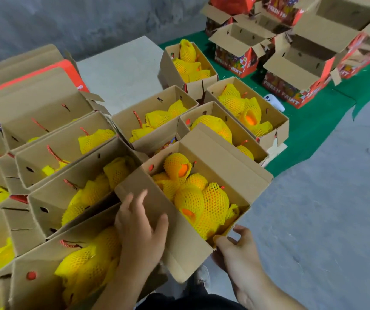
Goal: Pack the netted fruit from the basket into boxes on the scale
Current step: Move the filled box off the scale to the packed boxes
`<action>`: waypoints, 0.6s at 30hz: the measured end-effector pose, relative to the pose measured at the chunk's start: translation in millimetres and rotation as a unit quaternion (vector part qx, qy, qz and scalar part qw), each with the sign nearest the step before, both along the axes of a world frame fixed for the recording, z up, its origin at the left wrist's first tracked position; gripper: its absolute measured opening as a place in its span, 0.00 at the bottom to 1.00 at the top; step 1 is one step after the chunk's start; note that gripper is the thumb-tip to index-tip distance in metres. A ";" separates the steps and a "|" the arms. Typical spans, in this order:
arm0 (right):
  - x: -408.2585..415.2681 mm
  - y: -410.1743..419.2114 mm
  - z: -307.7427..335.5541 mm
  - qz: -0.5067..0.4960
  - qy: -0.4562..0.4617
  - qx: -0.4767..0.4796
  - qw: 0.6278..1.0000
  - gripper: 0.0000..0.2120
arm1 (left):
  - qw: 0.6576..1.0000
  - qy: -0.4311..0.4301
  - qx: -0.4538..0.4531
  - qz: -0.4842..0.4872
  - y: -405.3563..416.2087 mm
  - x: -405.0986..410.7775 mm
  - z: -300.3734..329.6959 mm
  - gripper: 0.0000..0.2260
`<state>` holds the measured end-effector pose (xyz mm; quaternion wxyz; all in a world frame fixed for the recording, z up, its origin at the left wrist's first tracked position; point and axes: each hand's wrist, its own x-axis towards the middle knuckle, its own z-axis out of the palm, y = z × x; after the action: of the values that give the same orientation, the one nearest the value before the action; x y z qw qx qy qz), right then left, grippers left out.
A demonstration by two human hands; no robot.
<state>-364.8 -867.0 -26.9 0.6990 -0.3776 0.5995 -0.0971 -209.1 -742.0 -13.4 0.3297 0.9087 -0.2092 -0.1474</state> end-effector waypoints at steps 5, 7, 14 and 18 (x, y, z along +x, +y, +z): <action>21.4 -2.5 2.4 -0.019 -0.034 -0.013 0.999 0.19 | 0.994 0.093 -0.043 0.028 -0.3 -11.0 1.8 0.40; 26.9 0.6 3.9 -0.027 -0.048 -0.019 0.998 0.17 | 0.991 0.064 -0.108 0.040 -8.9 -7.6 8.6 0.37; 4.3 -1.0 12.8 0.072 -0.005 -0.025 0.997 0.28 | 0.908 0.219 -0.307 0.181 -8.5 -5.8 21.6 0.41; 2.4 -0.3 12.0 0.169 0.119 -0.167 0.964 0.35 | 0.877 0.372 -0.278 0.123 -4.2 -0.2 14.1 0.23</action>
<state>-362.4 -867.4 -14.9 0.5560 -0.5939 0.5807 -0.0306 -209.4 -746.2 0.8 0.6374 0.6763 0.0106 -0.3690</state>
